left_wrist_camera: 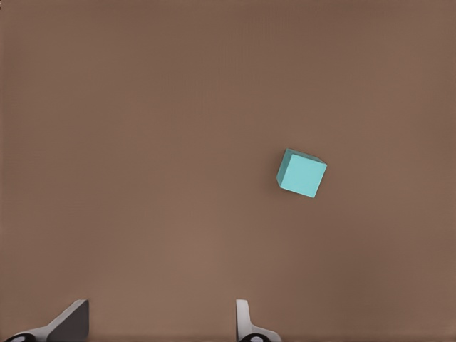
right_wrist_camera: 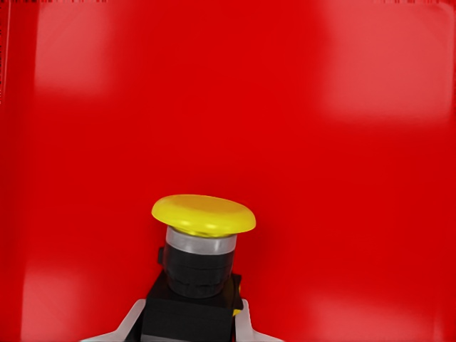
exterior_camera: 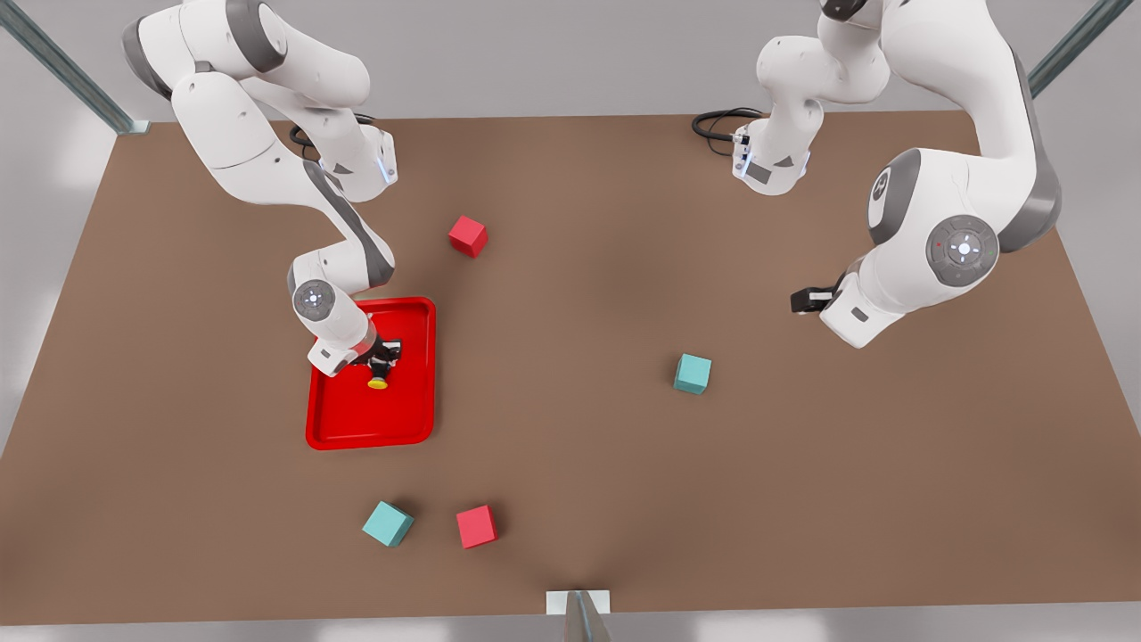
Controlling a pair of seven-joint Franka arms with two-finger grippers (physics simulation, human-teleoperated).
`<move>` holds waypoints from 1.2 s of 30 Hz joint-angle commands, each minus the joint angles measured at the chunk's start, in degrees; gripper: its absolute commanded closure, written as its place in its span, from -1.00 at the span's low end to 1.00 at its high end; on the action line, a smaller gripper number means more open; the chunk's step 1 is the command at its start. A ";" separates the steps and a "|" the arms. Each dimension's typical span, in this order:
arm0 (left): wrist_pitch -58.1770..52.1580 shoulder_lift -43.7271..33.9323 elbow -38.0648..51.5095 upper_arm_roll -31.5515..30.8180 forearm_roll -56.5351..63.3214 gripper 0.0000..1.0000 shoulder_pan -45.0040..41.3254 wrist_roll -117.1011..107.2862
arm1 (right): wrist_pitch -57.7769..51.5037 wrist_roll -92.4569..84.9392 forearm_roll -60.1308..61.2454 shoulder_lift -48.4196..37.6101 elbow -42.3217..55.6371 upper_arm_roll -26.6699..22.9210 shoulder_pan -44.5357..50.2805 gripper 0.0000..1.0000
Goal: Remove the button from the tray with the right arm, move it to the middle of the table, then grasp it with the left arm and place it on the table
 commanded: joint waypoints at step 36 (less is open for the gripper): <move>-0.53 -0.33 0.49 -0.80 1.61 -1.00 -1.37 -3.52 | -40.73 30.59 31.20 39.95 80.97 -29.41 57.79 0.07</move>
